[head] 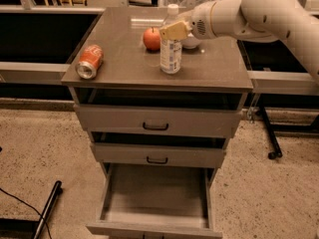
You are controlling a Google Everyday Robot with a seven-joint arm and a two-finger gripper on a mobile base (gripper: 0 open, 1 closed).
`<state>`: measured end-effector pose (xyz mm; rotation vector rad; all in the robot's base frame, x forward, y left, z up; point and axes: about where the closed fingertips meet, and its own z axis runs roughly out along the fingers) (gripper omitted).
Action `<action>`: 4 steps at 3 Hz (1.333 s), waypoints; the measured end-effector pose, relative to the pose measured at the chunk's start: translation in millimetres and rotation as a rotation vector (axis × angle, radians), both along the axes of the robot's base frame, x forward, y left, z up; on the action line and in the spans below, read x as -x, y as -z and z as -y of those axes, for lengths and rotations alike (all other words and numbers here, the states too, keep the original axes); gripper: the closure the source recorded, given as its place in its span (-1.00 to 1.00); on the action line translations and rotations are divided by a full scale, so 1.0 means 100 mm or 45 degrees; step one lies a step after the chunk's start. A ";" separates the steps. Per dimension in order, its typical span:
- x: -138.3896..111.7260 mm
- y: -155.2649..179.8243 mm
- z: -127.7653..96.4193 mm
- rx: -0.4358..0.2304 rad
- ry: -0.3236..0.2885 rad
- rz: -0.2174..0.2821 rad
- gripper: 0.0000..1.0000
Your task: Place blue plastic bottle into bottom drawer
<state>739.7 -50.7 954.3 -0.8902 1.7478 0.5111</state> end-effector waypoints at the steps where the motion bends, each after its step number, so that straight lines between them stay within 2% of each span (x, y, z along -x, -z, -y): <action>1: -0.06 0.08 -0.11 -0.062 -0.036 -0.029 0.44; 2: -0.03 0.07 0.12 -0.188 -0.170 -0.003 0.91; 3: 0.84 -0.35 0.49 -0.226 -0.442 0.203 1.00; 4: 1.48 -0.21 0.61 -0.123 -0.505 0.275 1.00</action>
Offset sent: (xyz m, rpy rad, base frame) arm -0.0325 -0.0534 -0.0038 0.2145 -0.0372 0.4043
